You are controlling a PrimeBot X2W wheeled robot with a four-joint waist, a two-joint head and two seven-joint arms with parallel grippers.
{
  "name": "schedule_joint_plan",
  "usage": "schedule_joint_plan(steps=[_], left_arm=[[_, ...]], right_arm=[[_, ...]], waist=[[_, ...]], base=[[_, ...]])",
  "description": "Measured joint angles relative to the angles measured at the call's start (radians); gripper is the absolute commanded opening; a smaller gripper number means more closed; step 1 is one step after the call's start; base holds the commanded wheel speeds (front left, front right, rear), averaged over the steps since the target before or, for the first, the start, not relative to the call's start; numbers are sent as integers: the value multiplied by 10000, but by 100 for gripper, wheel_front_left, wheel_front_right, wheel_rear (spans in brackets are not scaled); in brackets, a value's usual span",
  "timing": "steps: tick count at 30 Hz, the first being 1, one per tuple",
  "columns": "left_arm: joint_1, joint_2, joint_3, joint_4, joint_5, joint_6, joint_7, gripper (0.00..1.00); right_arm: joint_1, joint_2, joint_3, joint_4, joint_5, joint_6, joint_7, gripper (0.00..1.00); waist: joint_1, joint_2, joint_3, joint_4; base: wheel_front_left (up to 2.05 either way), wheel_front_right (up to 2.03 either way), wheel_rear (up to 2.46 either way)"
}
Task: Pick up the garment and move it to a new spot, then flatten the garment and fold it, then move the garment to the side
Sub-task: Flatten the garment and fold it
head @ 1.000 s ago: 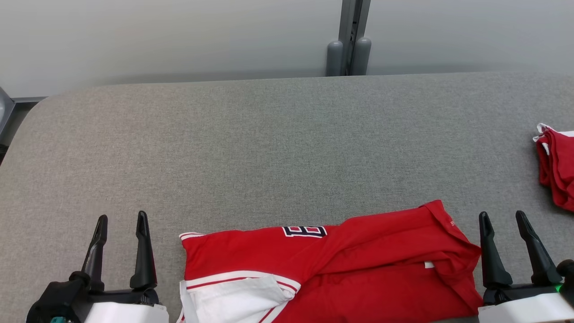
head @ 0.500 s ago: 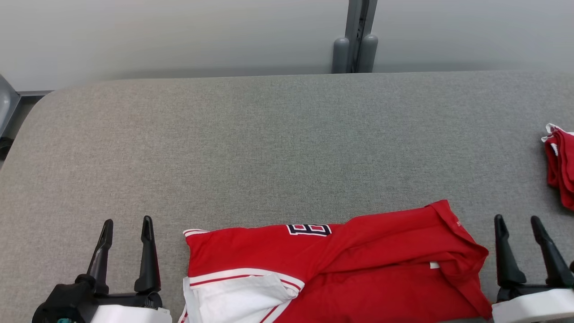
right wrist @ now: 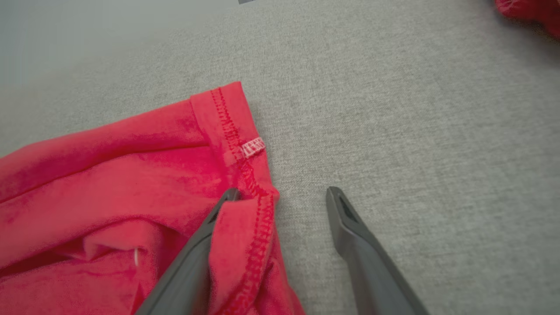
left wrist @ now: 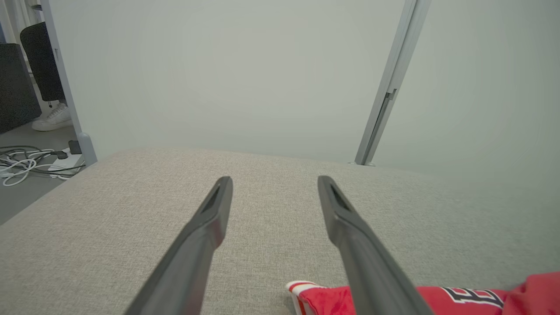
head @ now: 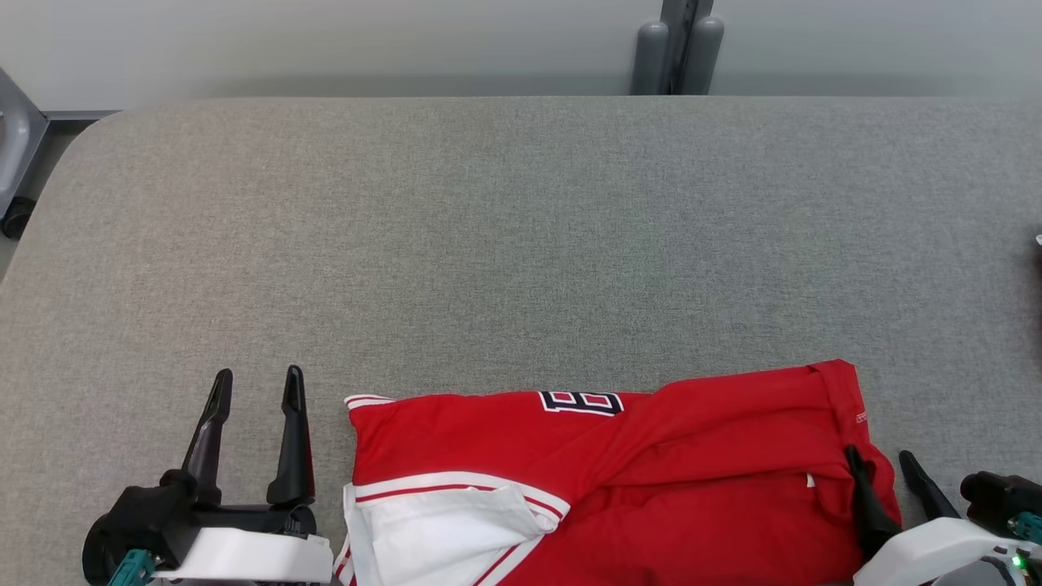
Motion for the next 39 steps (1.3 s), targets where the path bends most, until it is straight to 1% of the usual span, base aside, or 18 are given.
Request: schedule_joint_plan(steps=[7, 14, 15, 16, 17, 21, 25, 27, 39], left_arm=[[-154, -98, 104, 96, 63, -121, 0, 100], [-204, -151, 205, 138, 140, -257, 0, 100], [-204, -165, 232, 140, 140, -270, 0, 100], [-206, -176, 253, 146, 140, -278, 0, 100], [-210, -192, 259, 161, 142, -291, 0, 100], [-246, -234, 286, 213, 155, -370, 0, 100], [-364, -267, 395, 190, 159, -408, 0, 100], [-359, -272, 456, 190, 167, -451, 0, 100], [-372, -316, 587, 176, 215, -585, 0, 100]], right_arm=[[-58, -23, 895, 270, 679, -31, 58, 100], [20, -48, 1267, 79, 999, -42, 134, 100], [20, -56, 1290, 58, 999, -42, 148, 61], [18, -75, 1329, 58, 959, -40, 198, 13], [17, -96, 1365, 56, 920, -38, 211, 0], [11, -52, 1429, 40, 930, 4, 378, 0], [16, -105, 1122, -65, 986, 52, 290, 0], [-2, -163, 784, -109, 1014, 58, 224, 0], [-155, -1273, -1845, 81, 1101, 4, -75, 0]], waist=[[0, 0, 118, -1], [0, 0, 114, -11], [0, 0, 118, -27], [0, 0, 124, -45], [0, 0, 126, -55], [0, 0, 149, -47], [0, 0, 204, -76], [0, 0, 222, -113], [0, 0, 225, -372]], base=[[0, 0, 0], [0, 0, 0], [0, 0, 0], [0, 0, 0], [0, 0, 0], [0, 0, 0], [0, 0, 0], [0, 0, 0], [0, 0, 0]])
